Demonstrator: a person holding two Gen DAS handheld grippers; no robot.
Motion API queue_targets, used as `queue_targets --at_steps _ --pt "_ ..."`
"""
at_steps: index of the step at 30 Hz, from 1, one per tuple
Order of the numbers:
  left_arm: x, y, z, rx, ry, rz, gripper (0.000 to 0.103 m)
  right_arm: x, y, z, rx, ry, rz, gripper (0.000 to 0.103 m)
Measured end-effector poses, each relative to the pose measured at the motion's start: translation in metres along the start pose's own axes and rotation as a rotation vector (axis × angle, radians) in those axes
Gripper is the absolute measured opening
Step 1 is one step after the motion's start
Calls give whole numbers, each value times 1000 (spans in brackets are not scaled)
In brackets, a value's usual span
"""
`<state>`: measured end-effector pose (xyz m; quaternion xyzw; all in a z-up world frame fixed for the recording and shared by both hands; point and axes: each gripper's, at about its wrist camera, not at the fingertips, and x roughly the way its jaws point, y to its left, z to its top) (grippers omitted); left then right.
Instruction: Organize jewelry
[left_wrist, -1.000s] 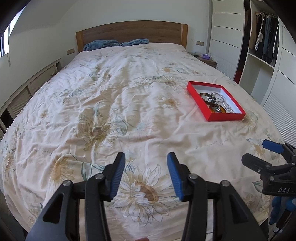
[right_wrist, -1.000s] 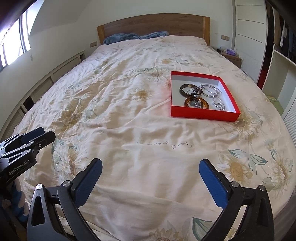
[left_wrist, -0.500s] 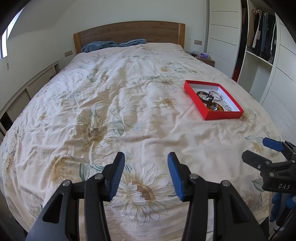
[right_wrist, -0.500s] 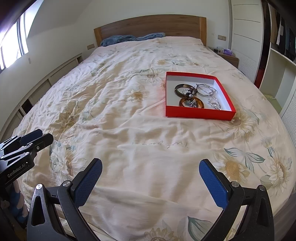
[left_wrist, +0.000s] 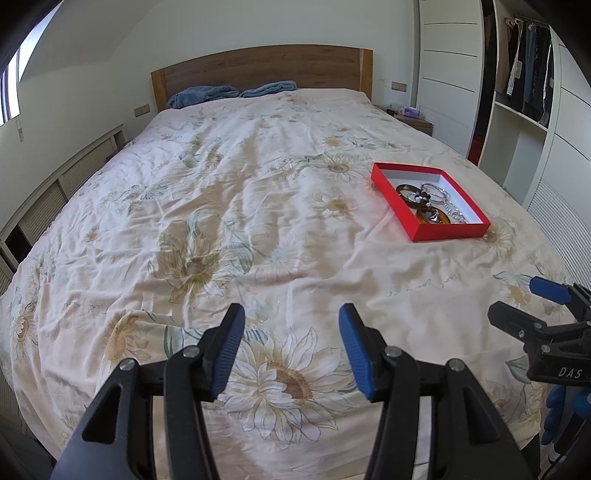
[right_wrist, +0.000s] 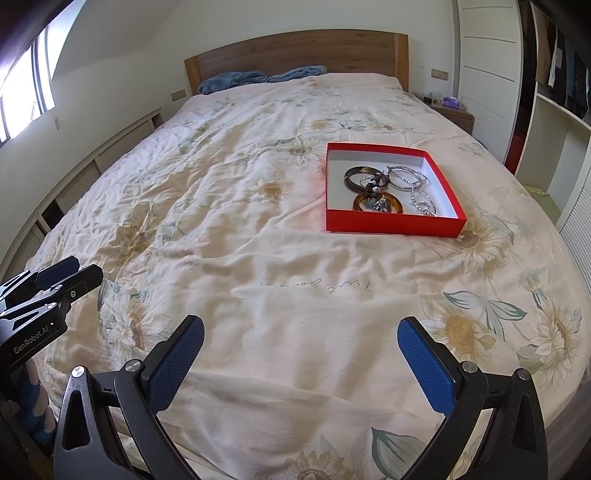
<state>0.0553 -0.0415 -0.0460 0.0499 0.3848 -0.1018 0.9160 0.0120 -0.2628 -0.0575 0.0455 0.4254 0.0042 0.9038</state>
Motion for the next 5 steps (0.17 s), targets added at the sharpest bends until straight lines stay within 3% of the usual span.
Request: queue_targets --at_steps 5 --pt "-5 0 2 2 -16 13 51 0 -1 0 1 0 -1 103"
